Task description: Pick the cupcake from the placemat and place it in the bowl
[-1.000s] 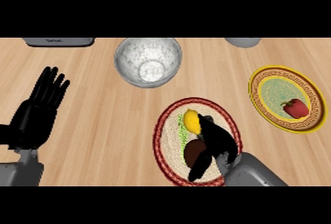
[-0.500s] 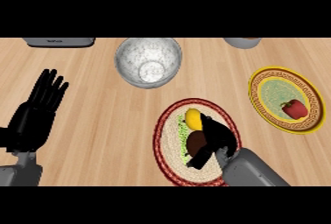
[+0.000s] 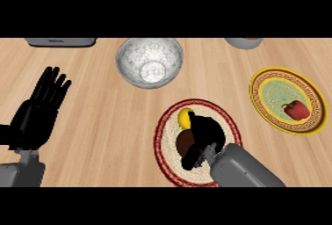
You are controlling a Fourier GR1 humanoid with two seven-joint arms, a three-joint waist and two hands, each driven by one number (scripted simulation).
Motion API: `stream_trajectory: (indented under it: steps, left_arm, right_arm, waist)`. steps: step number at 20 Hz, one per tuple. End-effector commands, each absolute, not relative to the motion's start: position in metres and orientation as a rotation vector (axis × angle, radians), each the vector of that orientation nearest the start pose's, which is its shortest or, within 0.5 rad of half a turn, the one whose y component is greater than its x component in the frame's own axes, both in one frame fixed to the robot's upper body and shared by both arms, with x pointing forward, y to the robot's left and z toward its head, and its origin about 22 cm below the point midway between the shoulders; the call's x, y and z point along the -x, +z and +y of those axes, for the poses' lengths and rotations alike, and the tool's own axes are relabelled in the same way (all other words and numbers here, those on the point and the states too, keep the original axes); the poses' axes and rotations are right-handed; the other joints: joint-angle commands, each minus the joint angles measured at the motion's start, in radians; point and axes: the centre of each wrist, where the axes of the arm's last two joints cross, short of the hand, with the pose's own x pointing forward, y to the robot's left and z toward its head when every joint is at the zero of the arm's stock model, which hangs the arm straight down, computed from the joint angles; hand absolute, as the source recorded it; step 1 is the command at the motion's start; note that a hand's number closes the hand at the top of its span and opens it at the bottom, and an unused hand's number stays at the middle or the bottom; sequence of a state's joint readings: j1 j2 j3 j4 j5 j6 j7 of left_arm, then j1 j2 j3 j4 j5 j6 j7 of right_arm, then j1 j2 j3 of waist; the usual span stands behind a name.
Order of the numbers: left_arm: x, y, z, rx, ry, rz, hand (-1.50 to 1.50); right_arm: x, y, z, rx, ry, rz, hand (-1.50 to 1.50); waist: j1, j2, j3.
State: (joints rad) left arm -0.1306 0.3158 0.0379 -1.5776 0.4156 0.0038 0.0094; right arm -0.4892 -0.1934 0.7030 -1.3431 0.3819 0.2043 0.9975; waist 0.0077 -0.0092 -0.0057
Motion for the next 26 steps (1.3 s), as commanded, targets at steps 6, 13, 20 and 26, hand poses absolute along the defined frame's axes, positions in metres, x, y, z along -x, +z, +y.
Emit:
stream_trajectory:
  steps: [6,13,20,26]
  left_arm:
    - [-0.288,0.07,0.279,0.193,-0.009,-1.704,0.0]
    - [-0.288,0.057,0.264,0.184,0.004,-1.7,0.0]
    - [-0.288,0.067,0.285,0.122,0.03,-1.7,0.0]
    - [-0.283,0.064,0.285,0.125,0.047,-1.692,0.0]
  right_arm:
    - [-0.279,0.073,0.027,0.634,1.485,-1.063,1.5]
    - [-0.29,0.112,0.056,0.78,1.384,-1.24,1.5]
    - [-0.296,0.186,0.082,1.003,1.154,-1.359,1.5]
    - [-0.308,0.216,0.088,1.138,1.014,-1.372,1.5]
  waist:
    - [0.112,0.03,0.004]
    - [0.087,0.02,0.004]
    - [0.045,0.008,0.004]
    - [0.021,0.006,0.004]
